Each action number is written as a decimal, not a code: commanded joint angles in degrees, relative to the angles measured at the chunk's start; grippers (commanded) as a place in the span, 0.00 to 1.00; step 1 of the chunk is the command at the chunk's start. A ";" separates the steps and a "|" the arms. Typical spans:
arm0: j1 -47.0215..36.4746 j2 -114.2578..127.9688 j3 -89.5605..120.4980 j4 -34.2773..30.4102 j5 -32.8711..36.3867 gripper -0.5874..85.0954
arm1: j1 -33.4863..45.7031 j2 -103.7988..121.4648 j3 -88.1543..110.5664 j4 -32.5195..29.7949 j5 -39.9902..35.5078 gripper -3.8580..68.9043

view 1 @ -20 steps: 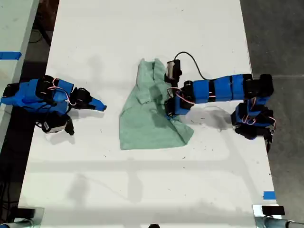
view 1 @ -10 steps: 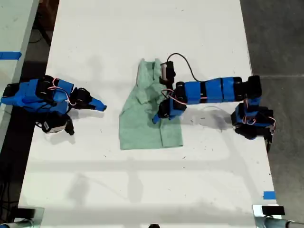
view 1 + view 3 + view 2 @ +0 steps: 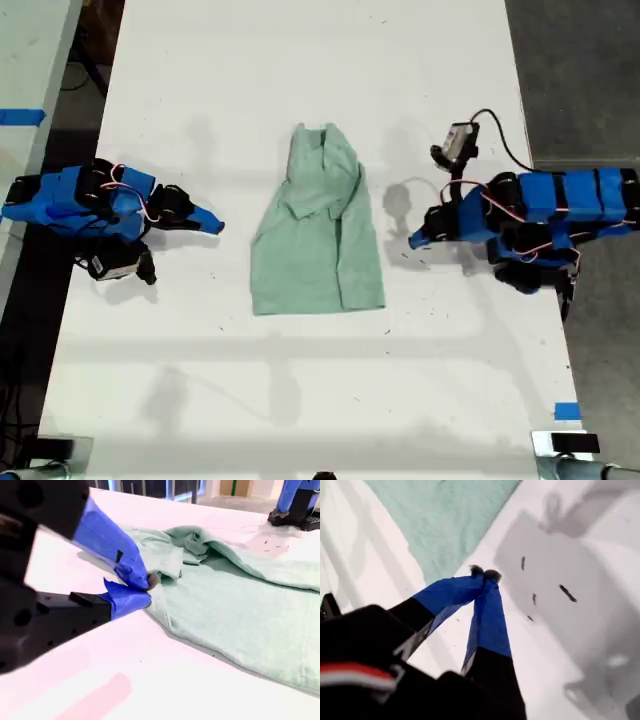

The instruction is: Fold t shirt

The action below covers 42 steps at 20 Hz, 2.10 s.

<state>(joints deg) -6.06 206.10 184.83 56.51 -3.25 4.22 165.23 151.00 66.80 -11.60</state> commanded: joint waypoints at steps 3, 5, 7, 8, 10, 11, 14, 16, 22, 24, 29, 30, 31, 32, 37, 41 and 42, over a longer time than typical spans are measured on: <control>0.44 0.18 0.44 -1.23 0.44 0.00 | 1.76 34.98 19.16 8.44 -0.97 0.03; 0.35 0.18 0.44 -1.23 0.44 0.00 | 3.25 35.51 23.47 6.15 -3.69 0.03; 0.35 0.18 0.44 -1.23 0.35 0.00 | 4.66 35.60 27.33 5.45 -2.90 0.04; 0.44 0.18 0.44 -1.23 0.35 0.00 | 2.37 35.60 26.81 5.71 -2.11 0.04; 0.44 0.18 0.44 -1.14 0.35 0.00 | 2.29 35.60 27.25 6.06 -1.14 0.04; 0.44 0.18 0.44 -1.05 0.35 0.00 | 2.29 35.60 27.25 6.06 -1.14 0.07; 0.53 0.18 0.44 -1.05 0.35 0.00 | 2.37 35.60 27.25 6.33 -0.70 0.08; 0.44 0.18 0.44 -1.05 0.35 0.00 | 2.37 35.60 27.25 6.33 -0.62 0.08; 0.44 0.18 0.44 -1.05 0.35 0.00 | 2.11 35.60 27.25 6.42 -0.62 0.08; 0.44 0.18 0.44 -1.05 0.35 0.00 | 2.02 35.60 27.25 6.42 -0.62 0.08; 0.53 0.18 0.44 -1.05 0.35 0.00 | 1.93 35.60 27.25 6.42 -0.70 0.08; 0.53 0.18 0.44 -1.05 0.35 0.00 | 1.93 35.60 27.25 6.42 -0.70 0.08; 0.53 0.18 0.44 -1.05 0.35 0.00 | 1.93 35.60 27.25 6.33 -0.70 0.08; 0.53 0.18 0.44 -1.05 0.35 0.00 | 1.93 35.60 27.25 6.33 -0.70 0.08; 0.35 0.18 0.44 -1.05 0.35 0.00 | 1.85 35.60 27.25 6.33 -0.97 0.08; 0.44 0.18 0.44 -1.05 0.35 0.00 | 1.76 35.60 27.25 6.24 -0.97 0.08; 0.44 0.18 0.44 -1.05 0.35 0.00 | 1.76 35.60 27.25 6.24 -0.97 0.08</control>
<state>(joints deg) -6.06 206.10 184.83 56.51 -3.25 6.50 200.13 175.17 73.83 -13.18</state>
